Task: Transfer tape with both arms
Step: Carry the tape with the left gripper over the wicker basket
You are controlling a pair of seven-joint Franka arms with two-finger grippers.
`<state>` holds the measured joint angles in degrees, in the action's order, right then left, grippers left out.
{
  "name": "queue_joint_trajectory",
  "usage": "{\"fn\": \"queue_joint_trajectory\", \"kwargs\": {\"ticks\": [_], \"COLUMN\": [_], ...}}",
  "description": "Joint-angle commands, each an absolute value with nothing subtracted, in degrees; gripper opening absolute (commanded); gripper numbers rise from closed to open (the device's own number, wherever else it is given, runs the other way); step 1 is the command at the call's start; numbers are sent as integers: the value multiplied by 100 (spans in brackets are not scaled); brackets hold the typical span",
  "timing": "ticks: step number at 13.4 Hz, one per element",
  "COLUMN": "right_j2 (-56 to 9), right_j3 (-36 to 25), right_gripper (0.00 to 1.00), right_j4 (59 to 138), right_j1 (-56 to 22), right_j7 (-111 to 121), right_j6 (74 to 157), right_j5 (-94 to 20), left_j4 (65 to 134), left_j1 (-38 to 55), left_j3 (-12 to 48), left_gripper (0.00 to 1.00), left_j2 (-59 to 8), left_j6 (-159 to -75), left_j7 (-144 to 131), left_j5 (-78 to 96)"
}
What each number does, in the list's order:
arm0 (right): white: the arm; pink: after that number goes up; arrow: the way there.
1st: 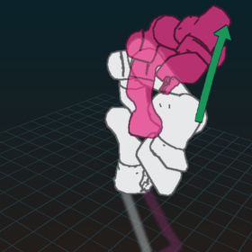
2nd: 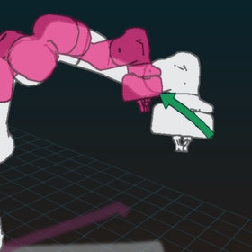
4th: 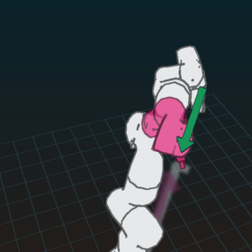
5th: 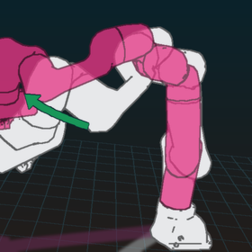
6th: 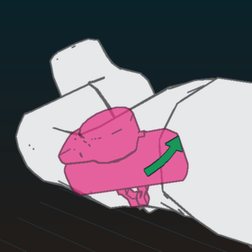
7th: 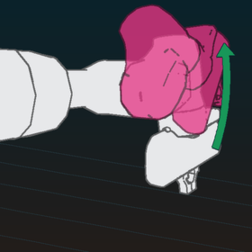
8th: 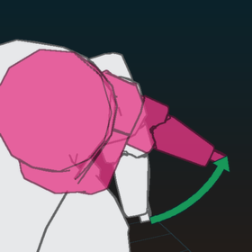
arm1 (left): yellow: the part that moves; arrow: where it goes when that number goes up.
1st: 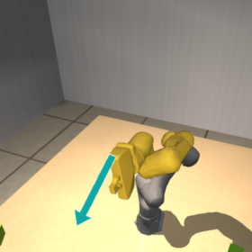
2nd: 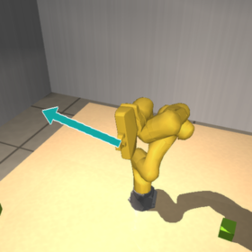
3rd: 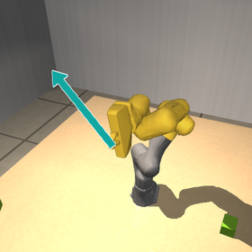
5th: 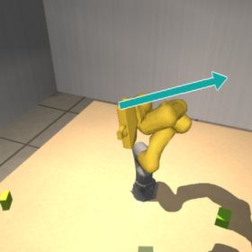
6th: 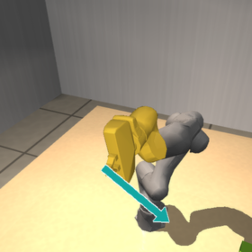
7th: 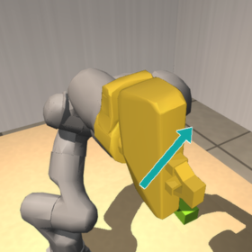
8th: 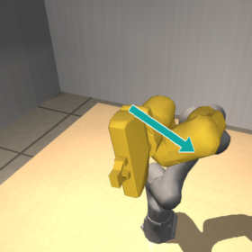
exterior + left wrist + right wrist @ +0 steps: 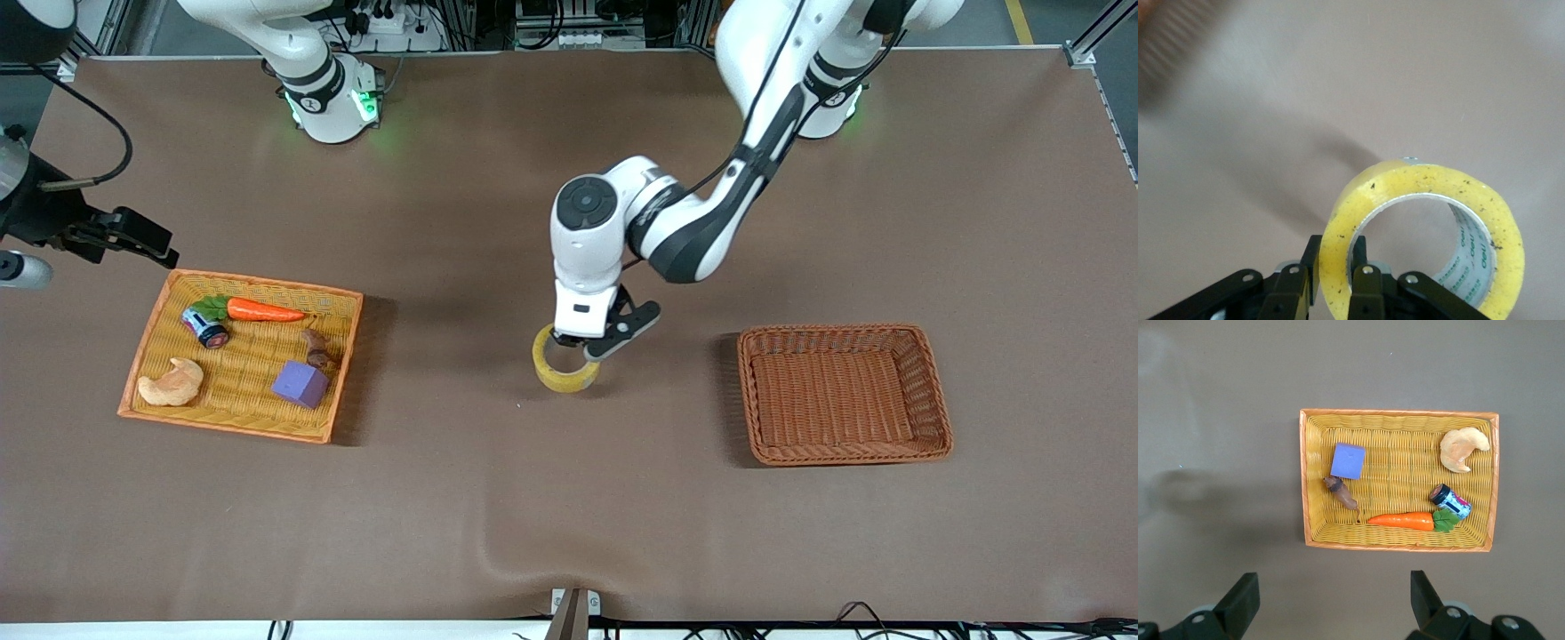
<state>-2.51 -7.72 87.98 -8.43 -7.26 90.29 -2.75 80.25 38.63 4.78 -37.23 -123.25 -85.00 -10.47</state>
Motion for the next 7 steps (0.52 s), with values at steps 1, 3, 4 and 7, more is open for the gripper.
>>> {"fn": "queue_joint_trajectory", "kwargs": {"ticks": [1, 3, 4, 7], "right_j2": [-351, -395, -387, -396], "right_j3": [-686, -686, -677, -677], "right_gripper": [100, 100, 100, 100], "right_j4": [8605, 8596, 8596, 8596], "right_j1": [-747, -756, -765, -773], "right_j7": [-624, -511, -440, -448], "right_j6": [8930, 8930, 8912, 8903], "right_j5": [-343, -203, -89, -44], "left_j4": [8183, 8191, 8191, 8200], "left_j1": [3360, 2903, 2692, 2103], "left_j3": [501, 501, 501, 518], "left_gripper": [0, 0, 0, 0], "left_j2": [-3253, -3086, -3007, -2909], "left_j6": [-12016, -11726, -11664, -11558], "left_j7": [-8596, -8500, -8482, -8088], "left_j5": [-1178, -1213, -1222, -1222]}}
